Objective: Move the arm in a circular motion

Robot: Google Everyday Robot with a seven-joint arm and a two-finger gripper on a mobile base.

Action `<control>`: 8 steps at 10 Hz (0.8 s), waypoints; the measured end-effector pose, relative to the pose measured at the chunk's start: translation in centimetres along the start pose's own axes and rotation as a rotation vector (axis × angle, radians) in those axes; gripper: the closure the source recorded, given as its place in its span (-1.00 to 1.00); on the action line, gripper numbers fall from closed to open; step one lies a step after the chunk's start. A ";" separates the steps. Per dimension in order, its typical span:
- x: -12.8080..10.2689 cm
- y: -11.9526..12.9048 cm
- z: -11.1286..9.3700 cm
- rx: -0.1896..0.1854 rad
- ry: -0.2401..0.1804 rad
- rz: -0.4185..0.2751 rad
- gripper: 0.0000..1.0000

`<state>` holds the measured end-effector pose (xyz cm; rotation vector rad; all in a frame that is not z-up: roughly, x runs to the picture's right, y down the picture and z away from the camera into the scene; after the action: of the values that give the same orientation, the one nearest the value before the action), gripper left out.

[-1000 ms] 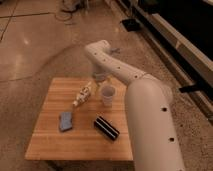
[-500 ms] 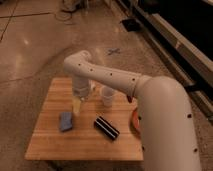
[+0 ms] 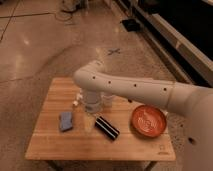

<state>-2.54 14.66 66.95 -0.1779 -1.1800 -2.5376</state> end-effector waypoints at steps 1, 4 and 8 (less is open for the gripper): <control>-2.1 0.6 -0.8 -0.019 0.020 0.048 -0.60; -11.5 4.3 -5.2 -0.123 0.097 0.282 -0.60; -22.7 11.1 -10.2 -0.253 0.154 0.557 -0.60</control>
<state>22.91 5.90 62.61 -0.3158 -0.6332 -2.1438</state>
